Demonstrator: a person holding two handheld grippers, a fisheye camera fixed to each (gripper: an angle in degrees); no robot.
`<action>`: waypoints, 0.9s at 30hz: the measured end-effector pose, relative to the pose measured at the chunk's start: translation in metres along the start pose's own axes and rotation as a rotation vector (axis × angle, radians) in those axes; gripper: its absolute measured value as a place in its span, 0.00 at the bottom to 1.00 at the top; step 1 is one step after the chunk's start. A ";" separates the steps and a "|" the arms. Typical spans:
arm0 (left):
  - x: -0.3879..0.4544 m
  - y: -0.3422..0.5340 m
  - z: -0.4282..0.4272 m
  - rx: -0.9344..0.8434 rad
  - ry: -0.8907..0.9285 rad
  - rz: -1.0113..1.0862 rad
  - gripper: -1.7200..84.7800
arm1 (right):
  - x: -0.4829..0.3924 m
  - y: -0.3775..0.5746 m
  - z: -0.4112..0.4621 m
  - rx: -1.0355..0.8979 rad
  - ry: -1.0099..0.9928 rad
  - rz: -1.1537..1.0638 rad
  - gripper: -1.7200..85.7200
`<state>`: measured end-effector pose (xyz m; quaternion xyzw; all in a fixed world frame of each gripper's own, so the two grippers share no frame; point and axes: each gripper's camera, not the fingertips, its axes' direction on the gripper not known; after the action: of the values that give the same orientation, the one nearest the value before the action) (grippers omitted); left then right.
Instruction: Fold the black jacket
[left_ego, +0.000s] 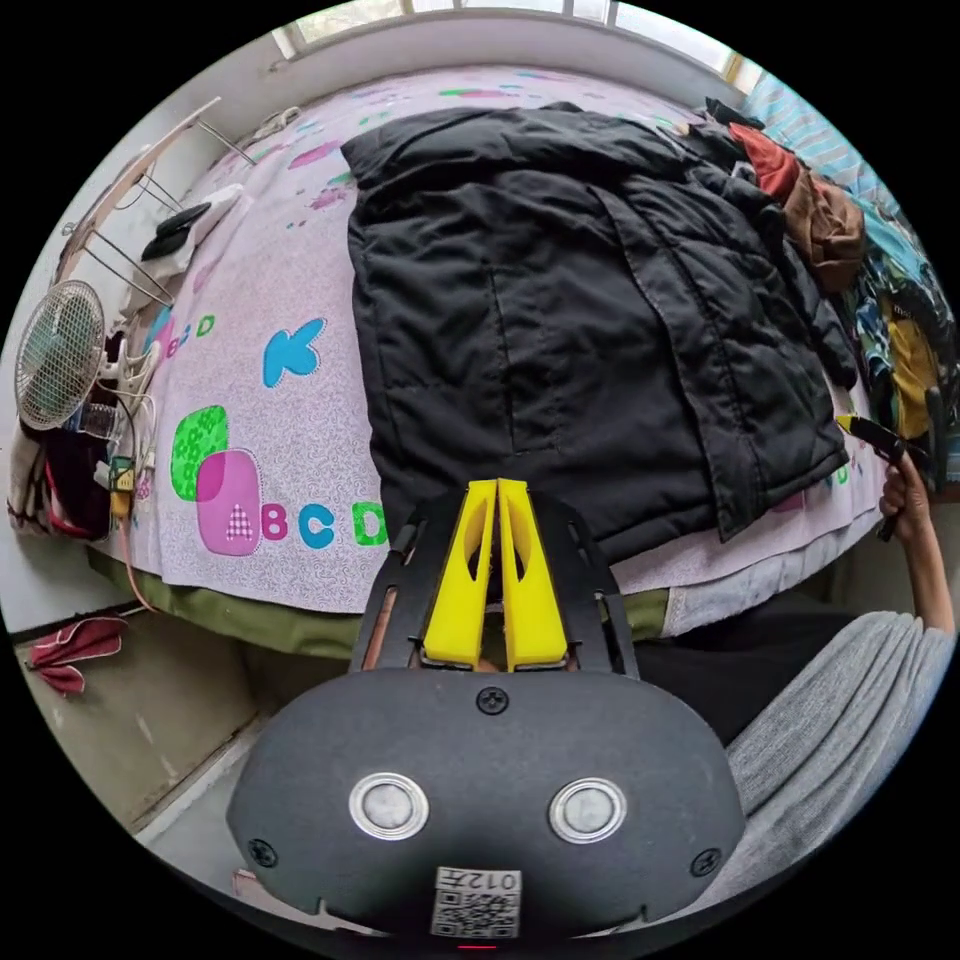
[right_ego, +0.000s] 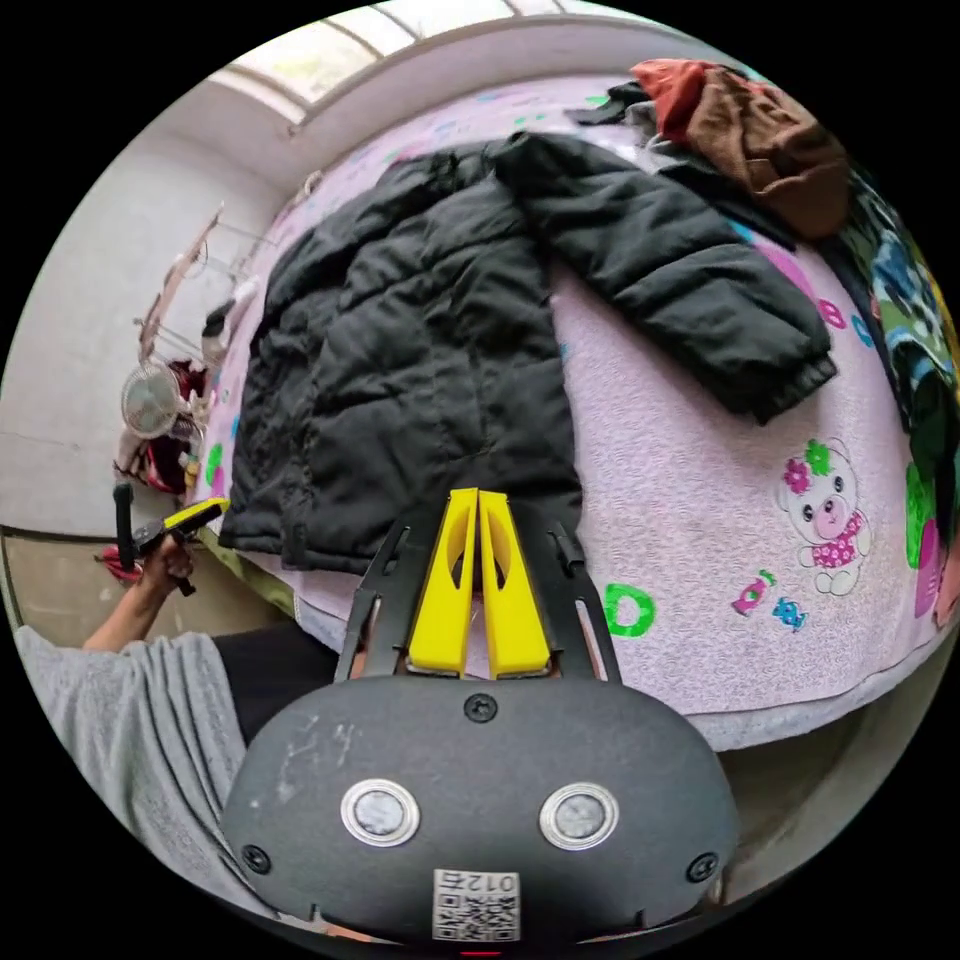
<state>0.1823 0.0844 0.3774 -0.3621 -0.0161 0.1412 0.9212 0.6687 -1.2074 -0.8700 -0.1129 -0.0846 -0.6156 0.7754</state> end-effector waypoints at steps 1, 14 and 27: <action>0.009 -0.001 -0.006 0.022 0.000 0.004 0.02 | 0.035 -0.012 -0.034 0.058 -0.031 0.080 0.01; 0.360 -0.052 -0.040 0.242 -0.024 0.849 0.03 | 0.312 -0.150 -0.196 0.280 -0.416 0.663 0.13; 0.544 -0.039 0.008 0.322 -0.188 1.357 0.11 | 0.340 -0.250 -0.220 0.217 -0.516 0.634 0.13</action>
<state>0.7130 0.2100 0.3698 -0.1375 0.1547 0.7161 0.6666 0.5008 -1.6414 -0.9720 -0.2014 -0.3014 -0.2857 0.8871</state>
